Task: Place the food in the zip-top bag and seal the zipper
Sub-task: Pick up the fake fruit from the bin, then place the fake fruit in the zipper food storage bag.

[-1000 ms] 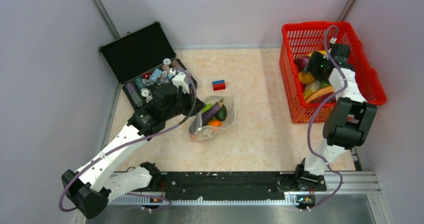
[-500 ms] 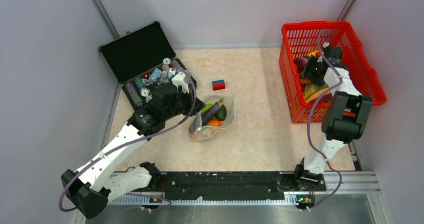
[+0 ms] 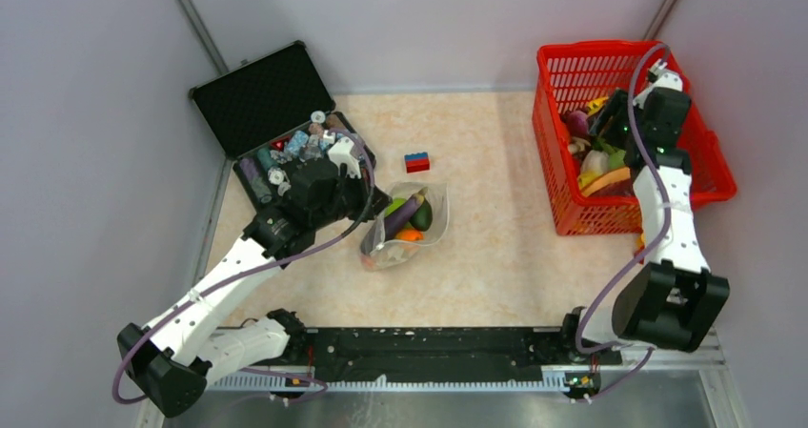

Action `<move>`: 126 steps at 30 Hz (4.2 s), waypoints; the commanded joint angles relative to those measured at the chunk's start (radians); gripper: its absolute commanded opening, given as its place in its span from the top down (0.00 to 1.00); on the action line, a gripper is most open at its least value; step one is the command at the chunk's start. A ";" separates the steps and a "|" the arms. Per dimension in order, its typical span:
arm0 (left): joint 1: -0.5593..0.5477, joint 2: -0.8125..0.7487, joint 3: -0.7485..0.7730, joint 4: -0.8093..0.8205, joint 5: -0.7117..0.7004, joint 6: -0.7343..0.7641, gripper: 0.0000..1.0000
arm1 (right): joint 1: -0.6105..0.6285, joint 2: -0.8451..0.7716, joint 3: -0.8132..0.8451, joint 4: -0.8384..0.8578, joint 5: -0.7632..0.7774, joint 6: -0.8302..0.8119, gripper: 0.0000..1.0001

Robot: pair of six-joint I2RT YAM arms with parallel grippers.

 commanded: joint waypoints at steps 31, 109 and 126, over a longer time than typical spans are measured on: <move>-0.004 0.049 0.031 0.076 0.073 -0.037 1.00 | 0.662 -0.382 -0.270 0.070 -0.676 -0.104 0.68; -0.004 0.044 0.033 0.057 0.068 -0.043 1.00 | 1.032 -0.131 -0.130 0.053 0.258 -0.028 0.46; -0.003 0.039 0.024 0.066 0.069 -0.043 1.00 | 1.026 -0.185 -0.149 0.016 0.292 0.134 0.38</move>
